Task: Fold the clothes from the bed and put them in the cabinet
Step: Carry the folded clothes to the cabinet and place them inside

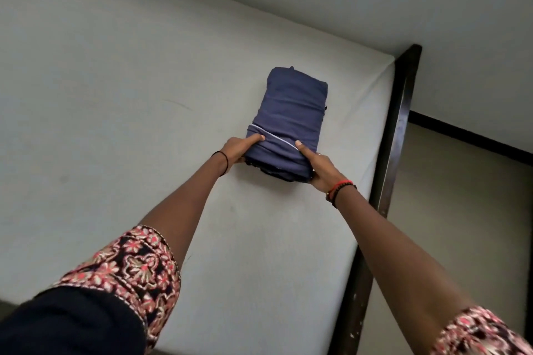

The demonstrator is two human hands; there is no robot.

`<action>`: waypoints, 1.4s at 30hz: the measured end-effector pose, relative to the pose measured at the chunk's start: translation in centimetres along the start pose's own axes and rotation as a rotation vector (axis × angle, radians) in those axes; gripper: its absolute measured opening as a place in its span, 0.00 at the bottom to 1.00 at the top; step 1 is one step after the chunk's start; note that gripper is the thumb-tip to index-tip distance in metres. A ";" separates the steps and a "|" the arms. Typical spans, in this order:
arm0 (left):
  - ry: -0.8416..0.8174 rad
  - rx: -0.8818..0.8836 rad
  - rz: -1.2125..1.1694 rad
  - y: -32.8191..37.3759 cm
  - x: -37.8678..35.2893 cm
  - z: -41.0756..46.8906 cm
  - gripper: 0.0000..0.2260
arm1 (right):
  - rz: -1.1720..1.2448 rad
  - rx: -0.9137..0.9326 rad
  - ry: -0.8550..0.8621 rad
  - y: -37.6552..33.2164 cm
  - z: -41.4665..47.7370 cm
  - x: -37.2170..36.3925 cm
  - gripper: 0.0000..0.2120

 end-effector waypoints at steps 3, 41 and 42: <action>0.005 0.035 -0.068 -1.7 0.2 -1.3 0.21 | 0.009 0.000 -0.002 1.0 -1.7 -0.2 0.27; -0.069 0.263 -0.190 -10.8 -1.2 -17.2 0.34 | 0.165 -0.095 -0.194 11.4 -15.0 3.1 0.23; -0.075 0.256 -0.184 -10.3 -2.1 -18.6 0.34 | 0.176 -0.090 -0.204 11.2 -16.2 3.8 0.22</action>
Point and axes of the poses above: each hand's wrist, its own z-axis towards the middle knuckle, its own x-axis out of the back of the hand, y = z × x, the point moved 1 cm from there along z, towards the middle knuckle, and after that the axes turned 4 degrees about -z, right-handed, at the moved point
